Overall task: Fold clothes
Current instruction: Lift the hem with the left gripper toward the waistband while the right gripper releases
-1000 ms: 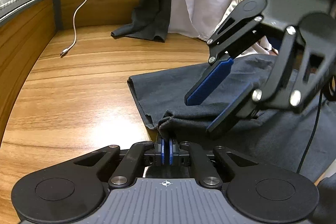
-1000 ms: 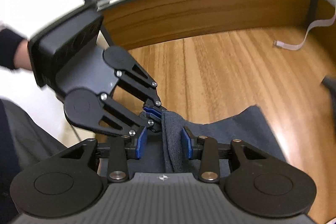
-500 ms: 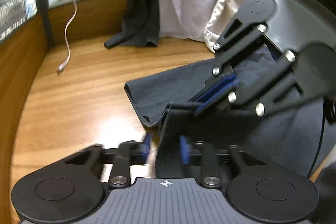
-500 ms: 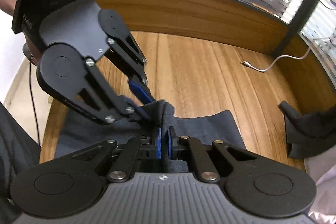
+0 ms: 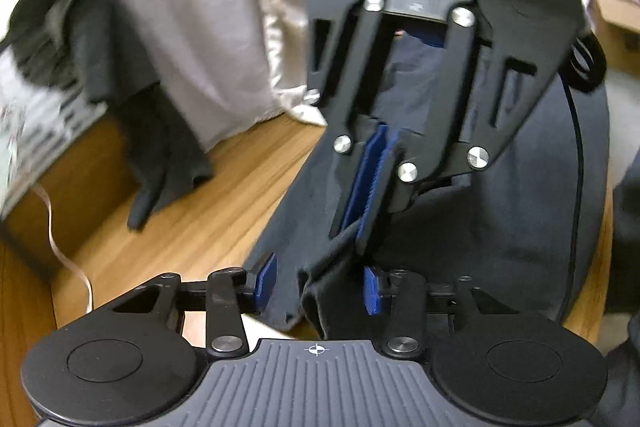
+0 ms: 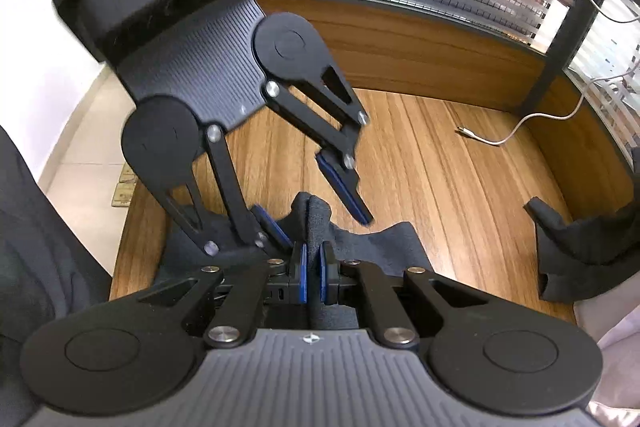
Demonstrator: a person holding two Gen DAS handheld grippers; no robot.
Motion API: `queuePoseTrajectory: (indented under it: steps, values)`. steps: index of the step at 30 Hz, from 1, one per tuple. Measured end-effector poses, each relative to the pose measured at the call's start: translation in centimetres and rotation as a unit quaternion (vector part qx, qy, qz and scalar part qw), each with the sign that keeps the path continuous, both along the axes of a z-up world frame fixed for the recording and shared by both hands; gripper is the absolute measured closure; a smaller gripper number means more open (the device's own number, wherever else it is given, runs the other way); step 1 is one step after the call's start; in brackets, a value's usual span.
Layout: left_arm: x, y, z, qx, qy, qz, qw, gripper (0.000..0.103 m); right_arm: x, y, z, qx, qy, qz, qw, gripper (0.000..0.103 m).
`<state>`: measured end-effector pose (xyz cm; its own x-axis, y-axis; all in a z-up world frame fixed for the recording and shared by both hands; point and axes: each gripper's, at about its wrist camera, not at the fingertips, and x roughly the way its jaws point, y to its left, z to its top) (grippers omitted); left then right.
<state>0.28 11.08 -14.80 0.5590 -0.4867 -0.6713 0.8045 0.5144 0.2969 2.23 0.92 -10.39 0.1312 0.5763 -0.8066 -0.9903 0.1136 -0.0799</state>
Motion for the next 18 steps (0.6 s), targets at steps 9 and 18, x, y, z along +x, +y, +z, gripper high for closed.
queuePoseTrajectory:
  steps: [9,18]
  values:
    - [-0.1,-0.3,0.6,-0.018,0.012,-0.008,0.9997,0.093,-0.4,-1.7,0.9,0.021,0.004,-0.045,0.999,0.093]
    - [3.4,2.6,0.2,-0.088,0.097,0.134,0.9823,0.093,-1.6,-9.5,1.2,0.010,0.008,-0.188,0.982,0.088]
